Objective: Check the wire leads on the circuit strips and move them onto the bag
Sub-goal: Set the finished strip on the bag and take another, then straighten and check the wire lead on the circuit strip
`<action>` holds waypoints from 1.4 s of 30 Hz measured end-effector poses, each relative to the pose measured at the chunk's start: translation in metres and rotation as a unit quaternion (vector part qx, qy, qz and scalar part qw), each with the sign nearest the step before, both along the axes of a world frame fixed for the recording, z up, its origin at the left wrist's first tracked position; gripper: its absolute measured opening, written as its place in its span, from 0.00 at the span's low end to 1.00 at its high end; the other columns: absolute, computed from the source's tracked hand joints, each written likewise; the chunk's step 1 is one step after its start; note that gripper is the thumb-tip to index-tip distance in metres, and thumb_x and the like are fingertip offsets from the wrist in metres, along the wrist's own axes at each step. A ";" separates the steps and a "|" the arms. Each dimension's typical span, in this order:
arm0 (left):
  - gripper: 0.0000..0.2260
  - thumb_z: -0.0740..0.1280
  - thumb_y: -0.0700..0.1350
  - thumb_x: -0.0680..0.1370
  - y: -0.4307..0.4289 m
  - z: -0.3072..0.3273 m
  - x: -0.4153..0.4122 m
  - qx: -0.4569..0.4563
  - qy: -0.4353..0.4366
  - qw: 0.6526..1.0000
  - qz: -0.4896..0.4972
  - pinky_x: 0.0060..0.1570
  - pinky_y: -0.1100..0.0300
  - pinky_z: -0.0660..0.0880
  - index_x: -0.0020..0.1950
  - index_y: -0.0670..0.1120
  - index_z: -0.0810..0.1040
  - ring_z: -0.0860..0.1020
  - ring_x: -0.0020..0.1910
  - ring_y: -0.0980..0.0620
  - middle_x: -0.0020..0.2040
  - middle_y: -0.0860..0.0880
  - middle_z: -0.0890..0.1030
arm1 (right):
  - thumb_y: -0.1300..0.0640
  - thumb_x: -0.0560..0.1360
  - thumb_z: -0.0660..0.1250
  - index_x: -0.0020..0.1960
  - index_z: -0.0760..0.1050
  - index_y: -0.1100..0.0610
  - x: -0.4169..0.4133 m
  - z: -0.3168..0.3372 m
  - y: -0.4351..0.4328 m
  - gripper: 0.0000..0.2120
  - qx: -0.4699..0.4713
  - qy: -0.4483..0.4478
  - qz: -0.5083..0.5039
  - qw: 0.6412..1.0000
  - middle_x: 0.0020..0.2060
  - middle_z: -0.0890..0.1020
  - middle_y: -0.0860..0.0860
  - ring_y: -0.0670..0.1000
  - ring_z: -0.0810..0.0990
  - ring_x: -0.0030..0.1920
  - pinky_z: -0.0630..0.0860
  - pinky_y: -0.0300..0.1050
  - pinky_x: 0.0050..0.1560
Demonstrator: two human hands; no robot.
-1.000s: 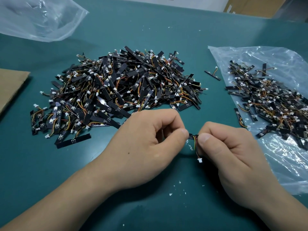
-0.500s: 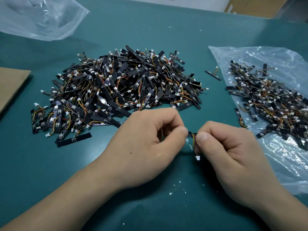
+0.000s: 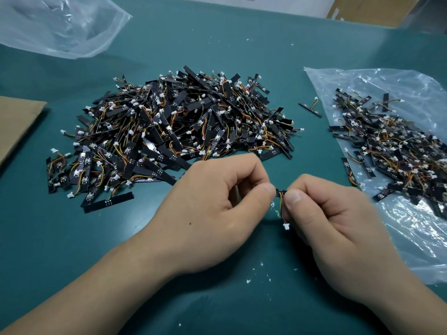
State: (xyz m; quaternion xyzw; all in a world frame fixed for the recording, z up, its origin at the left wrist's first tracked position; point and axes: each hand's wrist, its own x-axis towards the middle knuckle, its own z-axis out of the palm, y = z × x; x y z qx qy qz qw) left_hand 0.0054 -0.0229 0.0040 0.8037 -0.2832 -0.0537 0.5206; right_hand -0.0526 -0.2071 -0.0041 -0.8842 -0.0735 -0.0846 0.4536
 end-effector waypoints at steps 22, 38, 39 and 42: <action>0.07 0.66 0.49 0.78 0.002 -0.001 -0.001 -0.023 -0.012 0.999 -0.020 0.31 0.63 0.67 0.41 0.50 0.77 0.71 0.28 0.54 0.31 0.53 0.74 | 0.48 0.79 0.60 0.31 0.64 0.57 -0.002 0.002 -0.004 0.21 0.048 0.013 0.064 0.997 0.25 0.65 0.54 0.52 0.64 0.27 0.62 0.51 0.28; 0.08 0.64 0.49 0.74 0.000 -0.012 0.001 0.190 -0.136 0.954 0.187 0.57 0.57 0.54 0.50 0.59 0.79 0.69 0.63 0.59 0.57 0.64 0.75 | 0.58 0.79 0.64 0.66 0.76 0.48 0.008 -0.006 -0.004 0.17 0.215 -0.075 -0.144 0.963 0.49 0.86 0.50 0.49 0.79 0.31 0.73 0.32 0.33; 0.07 0.64 0.49 0.75 0.000 -0.013 0.001 0.205 -0.140 0.951 0.186 0.56 0.56 0.54 0.49 0.59 0.79 0.69 0.63 0.58 0.57 0.64 0.75 | 0.58 0.78 0.66 0.62 0.80 0.47 0.008 -0.006 -0.005 0.14 0.184 -0.067 -0.143 0.970 0.48 0.86 0.49 0.49 0.81 0.34 0.74 0.33 0.36; 0.06 0.64 0.50 0.75 0.000 -0.014 0.000 0.227 -0.153 0.943 0.190 0.54 0.55 0.53 0.47 0.59 0.79 0.70 0.62 0.57 0.54 0.65 0.77 | 0.57 0.77 0.67 0.54 0.83 0.46 0.007 -0.007 -0.003 0.10 0.069 -0.050 -0.115 0.990 0.52 0.85 0.44 0.47 0.84 0.52 0.75 0.32 0.49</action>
